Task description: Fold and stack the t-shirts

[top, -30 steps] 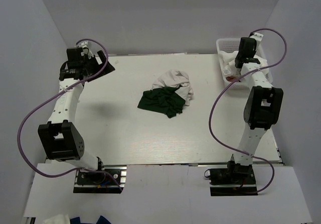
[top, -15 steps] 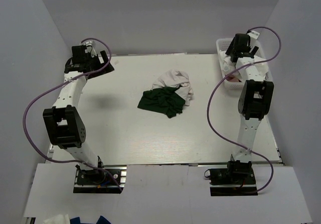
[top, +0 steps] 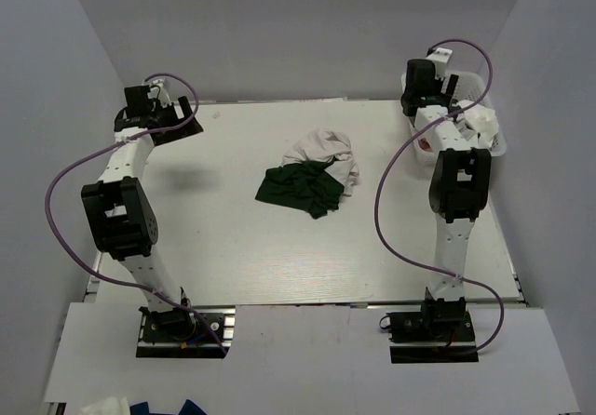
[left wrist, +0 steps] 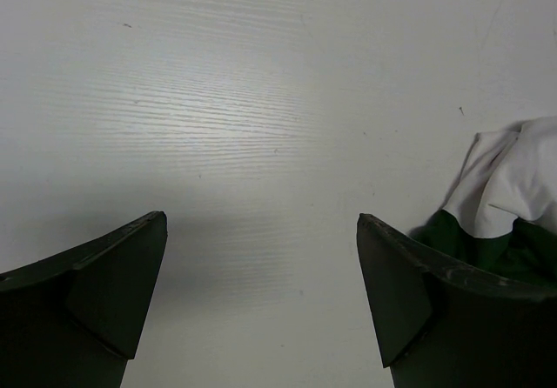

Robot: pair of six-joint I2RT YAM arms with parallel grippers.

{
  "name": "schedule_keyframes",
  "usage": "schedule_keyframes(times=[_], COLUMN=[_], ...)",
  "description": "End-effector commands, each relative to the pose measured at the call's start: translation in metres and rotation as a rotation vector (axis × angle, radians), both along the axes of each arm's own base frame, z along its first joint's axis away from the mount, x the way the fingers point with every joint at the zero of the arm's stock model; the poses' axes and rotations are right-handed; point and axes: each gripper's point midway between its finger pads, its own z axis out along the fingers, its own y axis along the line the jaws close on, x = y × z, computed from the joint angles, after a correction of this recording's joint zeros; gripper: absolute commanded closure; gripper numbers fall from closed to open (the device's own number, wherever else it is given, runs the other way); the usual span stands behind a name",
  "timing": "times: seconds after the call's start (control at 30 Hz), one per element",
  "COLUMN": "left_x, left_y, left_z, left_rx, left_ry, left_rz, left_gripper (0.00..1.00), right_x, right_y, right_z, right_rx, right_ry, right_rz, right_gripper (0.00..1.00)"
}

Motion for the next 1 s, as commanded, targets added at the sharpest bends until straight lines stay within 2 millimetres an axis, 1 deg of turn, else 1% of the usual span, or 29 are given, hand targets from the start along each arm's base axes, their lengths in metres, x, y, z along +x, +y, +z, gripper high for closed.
schedule_keyframes(times=[0.0, 0.07, 0.1, 0.13, 0.17, 0.2, 0.23, 0.27, 0.3, 0.33, 0.37, 0.4, 0.43, 0.47, 0.5, 0.53, 0.57, 0.6, 0.63, 0.67, 0.7, 0.73, 0.77, 0.8, 0.83, 0.87, 0.9, 0.93, 0.97], left_x=[0.013, 0.016, 0.014, 0.016, 0.019, 0.020, 0.019, 0.020, 0.019, 0.017, 0.012, 0.008, 0.006, 0.000, -0.004, -0.010, -0.016, -0.020, -0.032, -0.036, -0.042, -0.051, -0.057, -0.065, -0.068, -0.074, -0.079, -0.081, -0.084], left_y=[0.009, 0.012, 0.016, 0.015, 0.014, 0.011, 0.009, 0.006, 0.005, 0.003, 0.001, -0.002, -0.008, -0.008, -0.014, -0.016, -0.024, -0.026, -0.029, -0.036, -0.037, -0.039, -0.045, -0.054, -0.054, -0.065, -0.071, -0.075, -0.081], left_z=[0.026, 0.027, 0.024, 0.018, 0.023, 0.028, 0.022, 0.028, 0.027, 0.033, 0.038, 0.040, 0.043, 0.037, 0.038, 0.039, 0.037, 0.037, 0.032, 0.035, 0.035, 0.027, 0.036, 0.029, 0.029, 0.023, 0.021, 0.017, 0.011], left_rx=[0.004, 0.005, -0.007, -0.010, -0.015, -0.024, -0.038, -0.048, -0.051, -0.055, -0.058, -0.072, -0.070, -0.069, -0.078, -0.089, -0.129, -0.148, -0.165, -0.176, -0.183, -0.189, -0.198, -0.195, -0.196, -0.201, -0.203, -0.196, -0.202], left_ry=[-0.097, -0.096, -0.075, -0.061, -0.068, -0.081, -0.061, -0.077, -0.068, -0.080, -0.089, -0.088, -0.098, -0.081, -0.077, -0.072, -0.061, -0.059, -0.038, -0.048, -0.044, -0.022, -0.042, -0.024, -0.022, 0.004, 0.016, 0.027, 0.046], left_rz=[-0.047, -0.053, -0.051, -0.064, -0.071, -0.085, -0.095, -0.112, -0.112, -0.120, -0.128, -0.131, -0.142, -0.134, -0.137, -0.129, -0.152, -0.149, -0.138, -0.151, -0.145, -0.143, -0.143, -0.154, -0.154, -0.174, -0.187, -0.189, -0.188], left_gripper=[0.00, 0.00, 0.00, 0.00, 0.00, 0.00, 0.00, 0.00, 0.00, 0.00, 0.00, 0.00, 0.00, 0.00, 0.00, 0.00, 0.00, 0.00, 0.00, 0.00, 0.00, 0.00, 0.00, 0.00, 0.00, 0.00, 0.00, 0.00, 0.00], right_x=[0.002, 0.009, 0.015, 0.021, 0.026, 0.029, 0.033, 0.036, 0.036, 0.032, 0.030, 0.026, 0.017, 0.009, 0.001, -0.010, -0.023, -0.032, -0.038, -0.052, -0.057, -0.063, -0.070, -0.080, -0.083, -0.087, -0.097, -0.100, -0.106], right_y=[0.013, 0.022, 0.031, 0.043, 0.056, 0.064, 0.078, 0.102, 0.109, 0.130, 0.153, 0.163, 0.185, 0.205, 0.217, 0.236, 0.257, 0.273, 0.280, 0.293, 0.297, 0.304, 0.303, 0.310, 0.312, 0.310, 0.311, 0.309, 0.307], right_z=[0.056, 0.050, 0.055, 0.062, 0.058, 0.070, 0.076, 0.082, 0.086, 0.088, 0.096, 0.096, 0.102, 0.100, 0.100, 0.088, 0.075, 0.071, 0.063, 0.054, 0.048, 0.040, 0.031, 0.019, 0.016, 0.013, -0.001, -0.002, -0.014], right_rx=[-0.075, -0.080, -0.076, -0.099, -0.105, -0.109, -0.123, -0.125, -0.135, -0.132, -0.113, -0.109, -0.095, -0.083, -0.071, -0.045, -0.015, -0.001, -0.003, -0.004, -0.003, 0.001, 0.005, 0.031, 0.051, 0.068, 0.124, 0.143, 0.157], right_ry=[-0.101, -0.090, -0.105, -0.106, -0.099, -0.123, -0.125, -0.132, -0.131, -0.124, -0.134, -0.127, -0.119, -0.109, -0.089, -0.042, 0.017, 0.041, 0.071, 0.123, 0.146, 0.173, 0.218, 0.254, 0.261, 0.275, 0.310, 0.318, 0.347], right_rz=[-0.004, 0.023, 0.052, 0.096, 0.134, 0.155, 0.200, 0.290, 0.325, 0.388, 0.493, 0.539, 0.626, 0.704, 0.752, 0.827, 0.908, 0.976, 0.994, 1.021, 1.039, 1.056, 1.058, 1.064, 1.061, 1.046, 1.022, 1.010, 1.006], right_gripper=[0.10, 0.10, 0.10, 0.10, 0.10, 0.10, 0.10, 0.10, 0.10, 0.10, 0.10, 0.10, 0.10, 0.10, 0.10, 0.10, 0.10, 0.10, 0.10, 0.10, 0.10, 0.10, 0.10, 0.10, 0.10, 0.10, 0.10, 0.10, 0.10])
